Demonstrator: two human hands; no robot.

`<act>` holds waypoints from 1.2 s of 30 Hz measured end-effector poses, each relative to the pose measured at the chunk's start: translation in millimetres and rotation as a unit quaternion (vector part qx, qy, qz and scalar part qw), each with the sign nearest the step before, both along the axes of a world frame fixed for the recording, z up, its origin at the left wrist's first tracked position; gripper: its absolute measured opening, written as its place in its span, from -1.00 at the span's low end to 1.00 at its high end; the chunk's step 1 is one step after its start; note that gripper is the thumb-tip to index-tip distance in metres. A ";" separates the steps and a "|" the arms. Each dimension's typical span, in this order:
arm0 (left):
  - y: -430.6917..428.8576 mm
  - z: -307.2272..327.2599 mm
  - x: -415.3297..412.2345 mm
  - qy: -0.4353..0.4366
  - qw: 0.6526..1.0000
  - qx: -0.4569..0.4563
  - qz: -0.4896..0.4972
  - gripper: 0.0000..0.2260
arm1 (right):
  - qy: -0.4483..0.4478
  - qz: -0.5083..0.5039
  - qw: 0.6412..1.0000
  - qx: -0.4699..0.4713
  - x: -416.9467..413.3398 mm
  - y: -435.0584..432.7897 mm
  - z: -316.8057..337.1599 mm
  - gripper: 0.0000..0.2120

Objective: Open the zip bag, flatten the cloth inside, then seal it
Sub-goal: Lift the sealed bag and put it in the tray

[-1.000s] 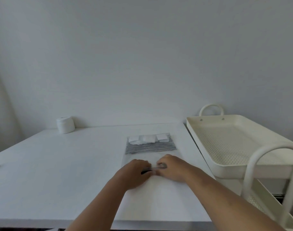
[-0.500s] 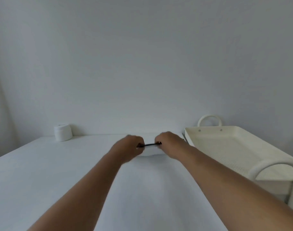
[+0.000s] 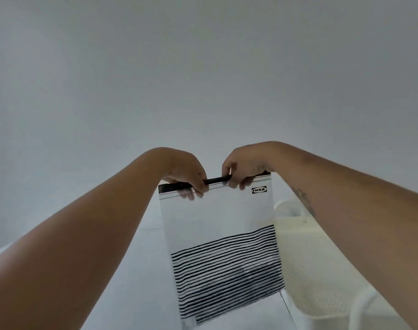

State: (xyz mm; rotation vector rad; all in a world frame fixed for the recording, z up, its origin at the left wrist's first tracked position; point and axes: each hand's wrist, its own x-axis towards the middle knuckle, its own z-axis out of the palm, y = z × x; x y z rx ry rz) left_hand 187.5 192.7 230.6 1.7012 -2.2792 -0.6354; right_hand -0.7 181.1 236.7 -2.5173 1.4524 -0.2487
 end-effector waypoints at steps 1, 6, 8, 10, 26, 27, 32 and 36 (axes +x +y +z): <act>-0.5 6.7 -6.2 0.014 1.000 0.009 -0.004 -0.83 | 0.002 -0.004 1.000 0.012 -7.0 0.7 8.9 -0.90; -9.0 33.7 -46.0 0.037 0.998 0.043 -0.038 -0.85 | 0.010 -0.049 0.997 0.050 -47.1 0.8 41.6 -0.90; -15.3 41.8 -64.8 0.032 0.997 0.050 -0.055 -0.88 | 0.011 -0.069 0.996 0.057 -64.4 -0.8 49.5 -0.90; -23.0 47.0 -85.1 0.028 0.996 0.052 -0.071 -0.87 | 0.012 -0.089 0.994 0.064 -82.9 -3.4 54.3 -0.90; -96.3 31.1 -230.0 0.018 0.986 0.021 -0.167 -0.80 | 0.015 -0.212 0.976 0.034 -214.9 -51.4 33.6 -0.93; -102.4 28.5 -235.4 0.013 0.985 0.018 -0.169 -0.80 | 0.019 -0.217 0.975 0.032 -219.7 -56.8 30.0 -0.93; -139.7 3.2 -251.0 -0.018 0.986 -0.028 -0.165 -0.83 | 0.013 -0.222 0.975 0.017 -235.3 -89.0 -0.1 -0.92; -169.2 -23.7 -253.5 -0.037 0.984 -0.092 -0.148 -0.89 | -0.009 -0.225 0.974 -0.034 -239.1 -118.3 -33.9 -0.90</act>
